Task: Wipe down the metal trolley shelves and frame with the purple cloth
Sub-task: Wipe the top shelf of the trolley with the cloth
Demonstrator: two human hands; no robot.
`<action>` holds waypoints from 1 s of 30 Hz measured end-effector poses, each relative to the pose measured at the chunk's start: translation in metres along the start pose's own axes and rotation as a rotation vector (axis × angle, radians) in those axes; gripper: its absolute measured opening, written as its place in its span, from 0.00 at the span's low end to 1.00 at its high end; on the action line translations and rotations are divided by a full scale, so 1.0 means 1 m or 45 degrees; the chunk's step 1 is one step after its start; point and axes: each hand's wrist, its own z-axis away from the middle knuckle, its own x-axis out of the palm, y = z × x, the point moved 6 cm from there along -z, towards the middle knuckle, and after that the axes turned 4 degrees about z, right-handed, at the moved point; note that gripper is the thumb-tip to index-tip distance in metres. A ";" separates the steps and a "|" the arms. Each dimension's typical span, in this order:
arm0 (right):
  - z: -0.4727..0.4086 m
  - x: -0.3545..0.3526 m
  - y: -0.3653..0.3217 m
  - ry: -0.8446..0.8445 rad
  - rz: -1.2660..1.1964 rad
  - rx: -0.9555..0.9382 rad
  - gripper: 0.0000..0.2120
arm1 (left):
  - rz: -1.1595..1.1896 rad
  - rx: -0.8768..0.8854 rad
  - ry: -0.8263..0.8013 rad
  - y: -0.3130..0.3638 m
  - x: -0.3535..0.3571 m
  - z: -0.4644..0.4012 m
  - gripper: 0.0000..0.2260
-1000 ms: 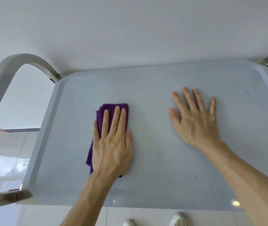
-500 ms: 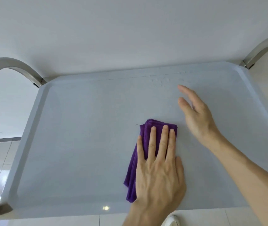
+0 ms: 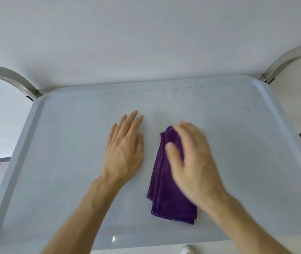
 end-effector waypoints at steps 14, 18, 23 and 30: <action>-0.062 0.017 0.053 -0.289 0.777 0.177 0.36 | -0.438 0.011 -0.092 -0.009 0.018 -0.004 0.25; -0.021 0.034 0.012 -0.272 0.774 -0.028 0.33 | -0.440 -0.009 -0.112 -0.011 0.016 -0.004 0.25; 0.063 0.027 0.001 -0.404 0.598 -0.383 0.29 | -0.436 0.006 -0.105 -0.010 0.016 -0.006 0.25; 0.007 -0.027 0.087 -0.319 0.741 -0.086 0.27 | -0.425 -0.016 -0.091 -0.010 0.019 -0.007 0.23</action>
